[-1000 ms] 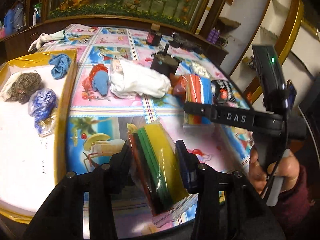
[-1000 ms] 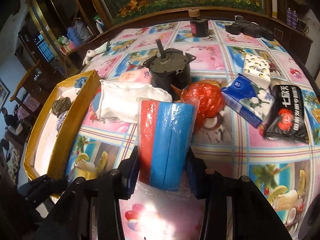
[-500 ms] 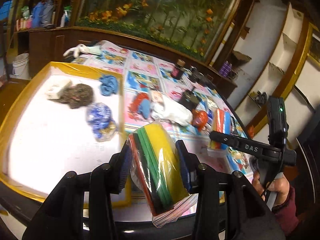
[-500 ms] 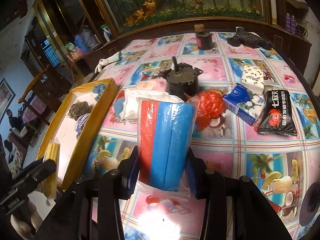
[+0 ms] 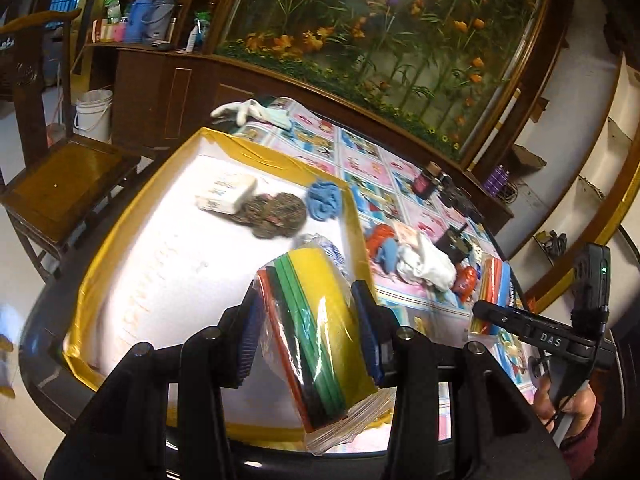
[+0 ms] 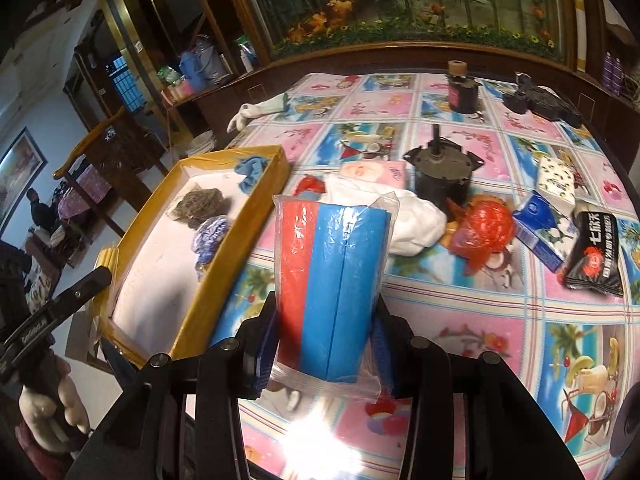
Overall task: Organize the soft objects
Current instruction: 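Carry both packs over the box and open both tools to drop them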
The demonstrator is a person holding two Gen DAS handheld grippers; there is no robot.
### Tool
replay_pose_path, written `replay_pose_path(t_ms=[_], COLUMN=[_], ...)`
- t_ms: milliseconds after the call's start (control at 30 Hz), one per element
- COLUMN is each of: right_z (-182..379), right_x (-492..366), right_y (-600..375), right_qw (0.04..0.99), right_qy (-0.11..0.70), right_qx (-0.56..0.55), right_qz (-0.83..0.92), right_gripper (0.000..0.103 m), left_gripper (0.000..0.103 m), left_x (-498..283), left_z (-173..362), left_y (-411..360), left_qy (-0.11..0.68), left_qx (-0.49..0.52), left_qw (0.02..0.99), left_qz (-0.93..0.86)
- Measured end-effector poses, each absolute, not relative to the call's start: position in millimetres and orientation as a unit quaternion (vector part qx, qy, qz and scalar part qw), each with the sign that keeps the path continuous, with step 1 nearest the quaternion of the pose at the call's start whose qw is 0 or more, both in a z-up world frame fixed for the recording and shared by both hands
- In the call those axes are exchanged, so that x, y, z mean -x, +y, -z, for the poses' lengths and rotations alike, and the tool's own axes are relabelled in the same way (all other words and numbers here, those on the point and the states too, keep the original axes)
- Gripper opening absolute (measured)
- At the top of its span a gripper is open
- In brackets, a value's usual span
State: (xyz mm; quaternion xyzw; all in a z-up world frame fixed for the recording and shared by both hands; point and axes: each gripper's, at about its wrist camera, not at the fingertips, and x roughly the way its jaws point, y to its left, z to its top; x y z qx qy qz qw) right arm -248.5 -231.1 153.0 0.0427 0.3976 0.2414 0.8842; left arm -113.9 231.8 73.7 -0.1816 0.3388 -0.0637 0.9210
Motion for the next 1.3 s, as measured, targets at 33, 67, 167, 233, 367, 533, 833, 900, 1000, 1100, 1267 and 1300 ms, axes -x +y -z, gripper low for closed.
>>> replay_pose_path(t_ms=[33, 67, 167, 233, 367, 533, 833, 900, 1000, 1100, 1267, 1300], right_z=[-153.3, -154.0, -154.7, -154.4, -154.1, -155.0, -151.4, -149.3, -144.9, -142.2, -147.6, -148.4], right_x=[247.0, 245.8, 240.7, 236.3, 228.9, 220.2, 197.8, 193.7, 189.0, 179.9, 142.4, 133.7], right_y=[-225.9, -221.0, -204.6, -193.9, -172.6, -144.1, -97.4, -84.8, -68.5, -52.0, -21.7, -14.6], right_qw=[0.884, 0.883, 0.879, 0.876, 0.872, 0.868, 0.859, 0.857, 0.853, 0.851, 0.855, 0.856], right_qy=[0.398, 0.398, 0.4, 0.403, 0.405, 0.405, 0.409, 0.41, 0.412, 0.415, 0.415, 0.414], right_qx=[-0.04, -0.038, -0.031, -0.029, -0.021, -0.008, 0.012, 0.019, 0.028, 0.037, 0.067, 0.081], right_qz=[-0.244, -0.246, -0.257, -0.263, -0.274, -0.288, -0.308, -0.312, -0.319, -0.32, -0.303, -0.298], right_gripper=[0.041, 0.041, 0.041, 0.041, 0.041, 0.041, 0.041, 0.041, 0.041, 0.041, 0.041, 0.041], left_gripper=[0.041, 0.041, 0.041, 0.041, 0.041, 0.041, 0.041, 0.041, 0.042, 0.043, 0.043, 0.043], left_x=[110.8, 109.8, 100.8, 94.9, 80.6, 58.1, 15.3, 8.8, 0.6, -0.9, 10.0, 13.4], left_z=[-73.5, -73.2, -72.8, -73.2, -74.0, -68.8, -50.6, -48.8, -43.7, -36.2, -33.0, -35.0], left_y=[235.6, 239.6, 250.1, 256.7, 268.9, 280.4, 299.8, 301.3, 303.2, 307.9, 309.3, 310.7], left_qy=[0.339, 0.34, 0.342, 0.344, 0.348, 0.362, 0.408, 0.414, 0.425, 0.433, 0.433, 0.429], left_qx=[0.178, 0.175, 0.167, 0.161, 0.147, 0.135, 0.143, 0.143, 0.141, 0.154, 0.167, 0.172], left_qw=[0.922, 0.923, 0.924, 0.924, 0.925, 0.922, 0.902, 0.899, 0.894, 0.888, 0.886, 0.886], left_qz=[0.059, 0.055, 0.045, 0.039, 0.03, 0.02, 0.007, 0.003, -0.011, -0.021, -0.007, -0.003])
